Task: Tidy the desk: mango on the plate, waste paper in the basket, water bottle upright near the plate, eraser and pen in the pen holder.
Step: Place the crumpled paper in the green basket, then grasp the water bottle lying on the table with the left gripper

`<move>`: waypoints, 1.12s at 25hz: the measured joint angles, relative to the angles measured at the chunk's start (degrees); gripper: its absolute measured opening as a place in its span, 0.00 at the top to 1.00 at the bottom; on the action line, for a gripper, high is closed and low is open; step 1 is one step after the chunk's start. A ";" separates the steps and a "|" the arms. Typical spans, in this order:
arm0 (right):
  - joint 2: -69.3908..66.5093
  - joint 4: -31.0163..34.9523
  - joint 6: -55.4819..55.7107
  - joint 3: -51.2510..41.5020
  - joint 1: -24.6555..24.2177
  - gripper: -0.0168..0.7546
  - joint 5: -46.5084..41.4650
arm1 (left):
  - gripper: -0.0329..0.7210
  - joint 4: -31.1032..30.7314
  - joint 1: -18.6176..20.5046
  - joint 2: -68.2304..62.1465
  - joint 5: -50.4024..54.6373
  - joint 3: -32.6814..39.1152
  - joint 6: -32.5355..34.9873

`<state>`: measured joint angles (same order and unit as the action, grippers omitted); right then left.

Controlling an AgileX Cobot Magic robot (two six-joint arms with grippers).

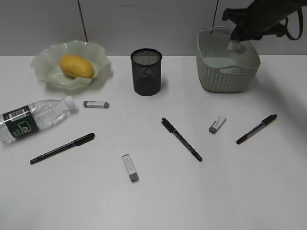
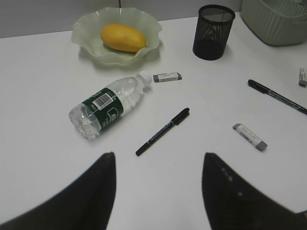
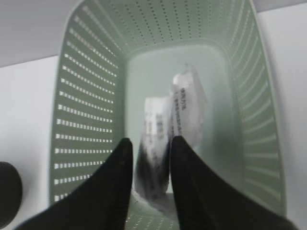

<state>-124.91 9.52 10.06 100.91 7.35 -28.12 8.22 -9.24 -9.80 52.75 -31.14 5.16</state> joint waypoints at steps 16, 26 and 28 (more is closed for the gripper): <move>-1.96 0.00 -3.95 7.55 0.00 0.28 -12.64 | 0.38 0.00 0.00 0.00 0.00 0.00 0.00; -0.19 -5.58 -6.18 18.09 0.00 0.28 -40.01 | 0.38 0.00 0.00 0.00 0.00 0.00 0.00; 1.79 -5.73 -7.07 18.17 0.00 0.28 -40.80 | 0.38 0.00 0.00 0.00 0.00 0.00 0.00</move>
<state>-123.12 3.79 2.99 119.08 7.35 -68.92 8.22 -9.24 -9.80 52.75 -31.14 5.16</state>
